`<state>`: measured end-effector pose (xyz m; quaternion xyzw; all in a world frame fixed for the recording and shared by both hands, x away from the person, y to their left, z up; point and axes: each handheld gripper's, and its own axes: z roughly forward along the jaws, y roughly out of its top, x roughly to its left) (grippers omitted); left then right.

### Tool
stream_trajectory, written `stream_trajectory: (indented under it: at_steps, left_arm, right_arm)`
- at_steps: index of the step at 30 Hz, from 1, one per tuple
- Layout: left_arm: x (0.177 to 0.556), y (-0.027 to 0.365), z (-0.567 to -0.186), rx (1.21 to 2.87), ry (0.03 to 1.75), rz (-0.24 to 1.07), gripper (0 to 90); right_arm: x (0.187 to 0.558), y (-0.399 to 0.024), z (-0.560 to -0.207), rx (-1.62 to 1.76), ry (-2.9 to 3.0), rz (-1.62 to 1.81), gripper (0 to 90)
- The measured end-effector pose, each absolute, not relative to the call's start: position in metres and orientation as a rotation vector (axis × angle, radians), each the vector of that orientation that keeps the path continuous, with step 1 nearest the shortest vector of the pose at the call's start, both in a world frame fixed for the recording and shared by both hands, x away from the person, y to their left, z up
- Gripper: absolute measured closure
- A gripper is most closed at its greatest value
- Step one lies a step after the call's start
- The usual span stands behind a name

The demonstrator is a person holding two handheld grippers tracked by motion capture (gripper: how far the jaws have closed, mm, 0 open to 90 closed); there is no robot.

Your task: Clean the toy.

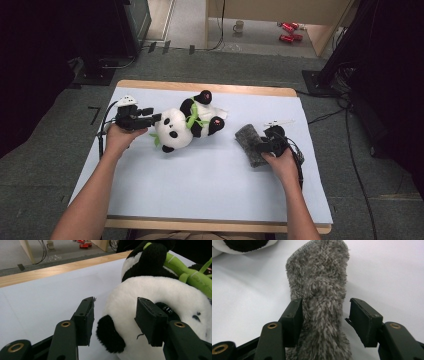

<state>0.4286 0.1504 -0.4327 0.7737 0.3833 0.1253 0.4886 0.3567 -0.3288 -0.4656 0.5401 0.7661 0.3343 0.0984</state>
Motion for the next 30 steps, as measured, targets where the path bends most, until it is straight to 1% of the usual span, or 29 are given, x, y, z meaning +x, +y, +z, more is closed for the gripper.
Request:
stream_trajectory:
  at_steps: [2,5,10,14,19,24,28,30]
  left_arm:
    - [0.425,0.153,-0.429,1.893,0.931,0.349,49.2]
    - [0.421,0.157,-0.424,1.866,0.917,0.304,49.0]
    - [0.418,0.149,-0.427,1.927,0.868,0.265,47.5]
    - [0.417,0.145,-0.429,1.944,0.846,0.253,46.4]
    - [0.417,0.148,-0.429,1.934,0.869,0.257,43.3]
    - [0.414,0.147,-0.427,1.961,0.855,0.282,41.8]
    - [0.412,0.149,-0.426,1.967,0.865,0.272,40.3]
    - [0.411,0.151,-0.426,1.97,0.868,0.265,40.1]
  right_arm:
    - [0.356,-0.33,-0.465,1.607,2.265,0.977,45.1]
    - [0.356,-0.332,-0.464,1.627,2.249,0.987,45.4]
    - [0.355,-0.338,-0.461,1.64,2.221,1.023,45.3]
    - [0.353,-0.341,-0.455,1.613,2.213,1.039,44.5]
    - [0.35,-0.35,-0.447,1.594,2.19,1.083,42.9]
    - [0.347,-0.357,-0.441,1.586,2.17,1.1,42.7]
    - [0.346,-0.364,-0.438,1.56,2.167,1.095,46.3]
    - [0.346,-0.366,-0.437,1.545,2.161,1.091,46.6]
